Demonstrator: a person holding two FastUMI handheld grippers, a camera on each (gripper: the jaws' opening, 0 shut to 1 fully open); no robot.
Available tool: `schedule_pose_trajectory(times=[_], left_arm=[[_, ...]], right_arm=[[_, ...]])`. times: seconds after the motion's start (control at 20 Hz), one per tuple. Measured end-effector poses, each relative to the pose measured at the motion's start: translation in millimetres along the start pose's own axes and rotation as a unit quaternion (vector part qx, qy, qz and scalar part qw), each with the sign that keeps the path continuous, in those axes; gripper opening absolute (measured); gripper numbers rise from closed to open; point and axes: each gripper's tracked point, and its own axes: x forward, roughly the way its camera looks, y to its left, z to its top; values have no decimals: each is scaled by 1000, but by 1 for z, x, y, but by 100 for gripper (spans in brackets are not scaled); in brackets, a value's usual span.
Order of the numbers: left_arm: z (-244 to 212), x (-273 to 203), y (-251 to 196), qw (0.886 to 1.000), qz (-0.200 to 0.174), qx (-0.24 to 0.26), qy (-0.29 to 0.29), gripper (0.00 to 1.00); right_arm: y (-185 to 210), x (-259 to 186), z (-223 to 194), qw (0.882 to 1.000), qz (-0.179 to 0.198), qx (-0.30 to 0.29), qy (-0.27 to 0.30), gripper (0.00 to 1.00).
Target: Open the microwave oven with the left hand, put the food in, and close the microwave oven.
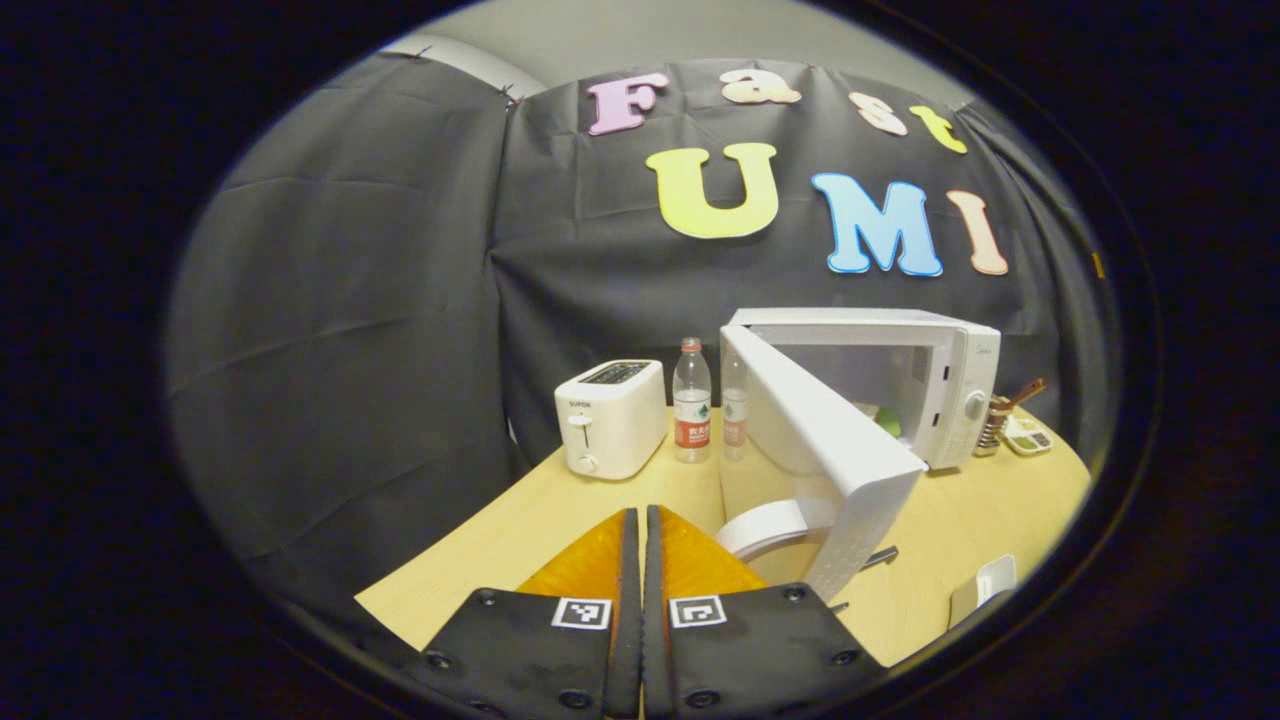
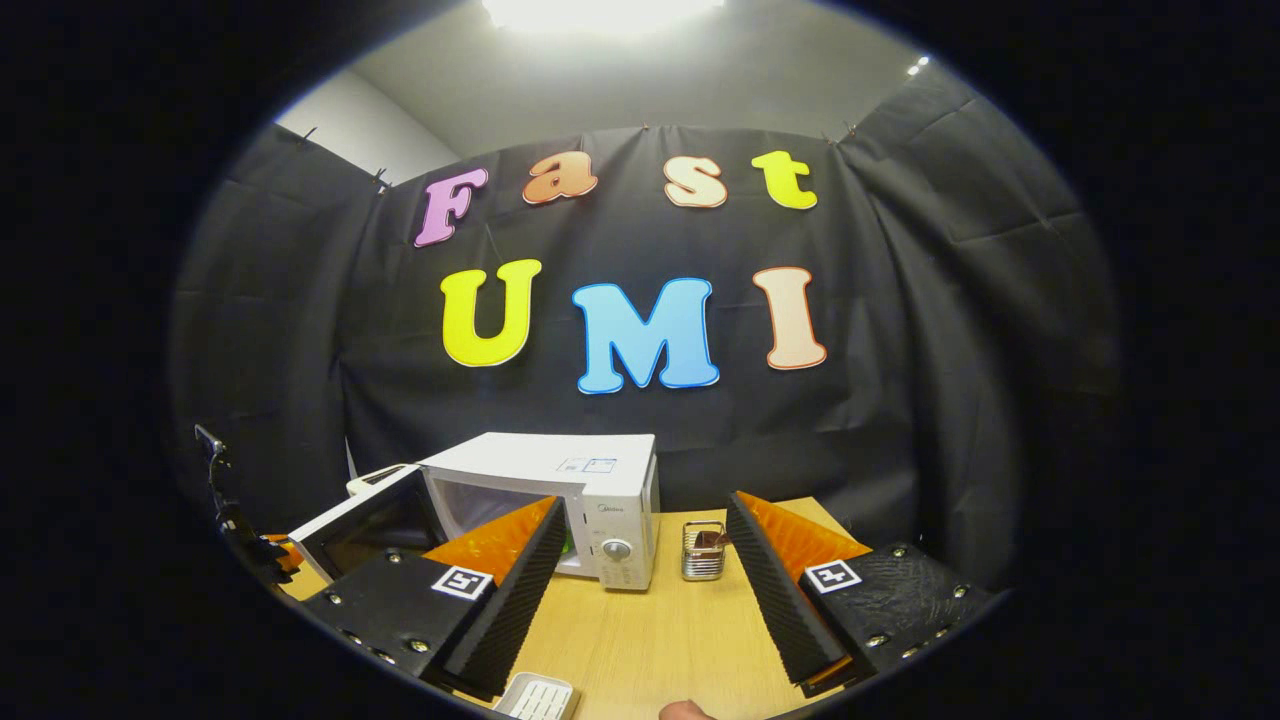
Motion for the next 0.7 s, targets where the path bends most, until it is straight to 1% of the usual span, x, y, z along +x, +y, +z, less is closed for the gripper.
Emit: schedule_pose_trajectory(times=[0.1, 0.25, 0.35, 0.5, 0.7], left_arm=[[1, -3, -11, 1000, 1, 5, -1, 7], [6, -5, -30, 1000, -2, 7, -1, 7], [11, -5, -46, 1000, -11, 7, -2, 7], [15, -5, -78, 999, -43, 15, -4, 7], [24, 1, -123, 995, -93, 36, -14, 7]], right_arm=[[-12, -5, 3, 1000, 0, -7, -4, 98], [-21, -12, 7, 1000, 12, -12, -5, 97], [-28, -13, 9, 1000, 14, -16, -6, 97], [-28, -13, 11, 1000, 20, -11, -8, 97], [-35, -9, 10, 1000, 11, -4, -7, 98]])
